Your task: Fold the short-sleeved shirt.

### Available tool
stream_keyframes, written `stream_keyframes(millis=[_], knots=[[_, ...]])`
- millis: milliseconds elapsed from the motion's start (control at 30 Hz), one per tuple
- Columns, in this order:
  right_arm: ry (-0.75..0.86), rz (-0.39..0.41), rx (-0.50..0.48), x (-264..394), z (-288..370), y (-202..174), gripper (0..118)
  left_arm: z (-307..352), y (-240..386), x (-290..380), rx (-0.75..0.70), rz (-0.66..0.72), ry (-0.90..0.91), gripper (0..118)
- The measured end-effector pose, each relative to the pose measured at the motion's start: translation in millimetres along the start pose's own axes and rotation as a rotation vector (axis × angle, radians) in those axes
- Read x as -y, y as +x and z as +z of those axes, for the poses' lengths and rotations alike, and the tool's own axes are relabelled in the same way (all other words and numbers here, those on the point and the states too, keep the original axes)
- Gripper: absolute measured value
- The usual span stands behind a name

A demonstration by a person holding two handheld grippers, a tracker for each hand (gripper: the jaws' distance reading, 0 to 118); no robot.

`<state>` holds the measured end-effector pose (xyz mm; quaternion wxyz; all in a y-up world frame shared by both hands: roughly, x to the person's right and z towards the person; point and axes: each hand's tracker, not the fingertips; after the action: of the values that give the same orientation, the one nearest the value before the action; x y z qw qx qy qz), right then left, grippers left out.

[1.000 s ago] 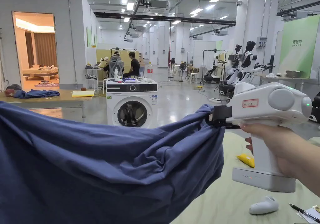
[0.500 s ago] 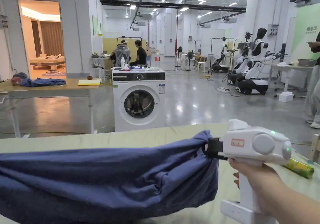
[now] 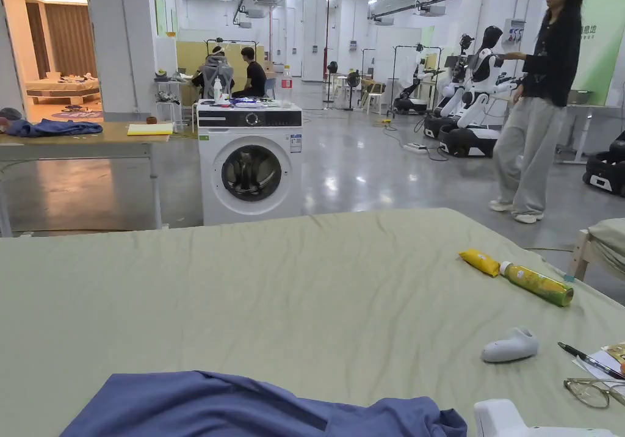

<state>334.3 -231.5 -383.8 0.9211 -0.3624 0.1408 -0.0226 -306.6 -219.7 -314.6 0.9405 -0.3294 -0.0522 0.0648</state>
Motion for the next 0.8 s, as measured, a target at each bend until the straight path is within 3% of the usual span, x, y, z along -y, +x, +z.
stream_keyframes(millis=[67, 167, 300, 333, 367, 400, 433, 467, 500, 600, 733, 767, 800], knots=[[-0.023, 0.054, 0.002, 6, 14, -2, 13, 14, 4, 5, 0.016, -0.026, -0.021, 0], [-0.036, 0.057, 0.007, 19, 31, -4, 13, 25, 3, 25, 0.051, -0.049, -0.087, 0], [-0.096, -0.042, 0.016, 43, 31, -1, 14, 21, -6, 54, 0.088, -0.06, -0.157, 0], [-0.113, -0.083, 0.019, 49, 27, 2, 16, 20, -9, 56, 0.085, -0.05, -0.148, 5], [-0.103, -0.104, 0.036, 52, 29, 0, 31, 18, -11, 58, 0.082, -0.029, -0.139, 19], [-0.071, -0.108, 0.063, 54, 32, -1, 48, 19, -7, 59, 0.062, -0.027, -0.13, 43], [-0.048, -0.112, 0.11, 56, 36, -4, 73, 20, -5, 57, 0.035, -0.037, -0.114, 69], [-0.037, -0.133, 0.143, 55, 42, -2, 102, 25, -3, 53, 0.012, -0.046, -0.077, 86], [-0.008, -0.17, 0.131, 55, 51, -3, 115, 33, -1, 47, 0.022, -0.051, -0.015, 86], [0.117, -0.225, 0.107, 47, 89, -16, 117, 63, 25, 26, 0.067, -0.044, 0.112, 86], [0.36, -0.156, 0.106, 37, 139, -65, 117, 100, 47, 3, 0.061, -0.006, 0.326, 86], [0.43, -0.135, 0.11, 37, 150, -79, 112, 109, 53, -1, 0.089, 0.01, 0.357, 82], [0.513, -0.112, 0.097, 39, 160, -91, 101, 117, 58, -2, 0.127, 0.013, 0.382, 68]])
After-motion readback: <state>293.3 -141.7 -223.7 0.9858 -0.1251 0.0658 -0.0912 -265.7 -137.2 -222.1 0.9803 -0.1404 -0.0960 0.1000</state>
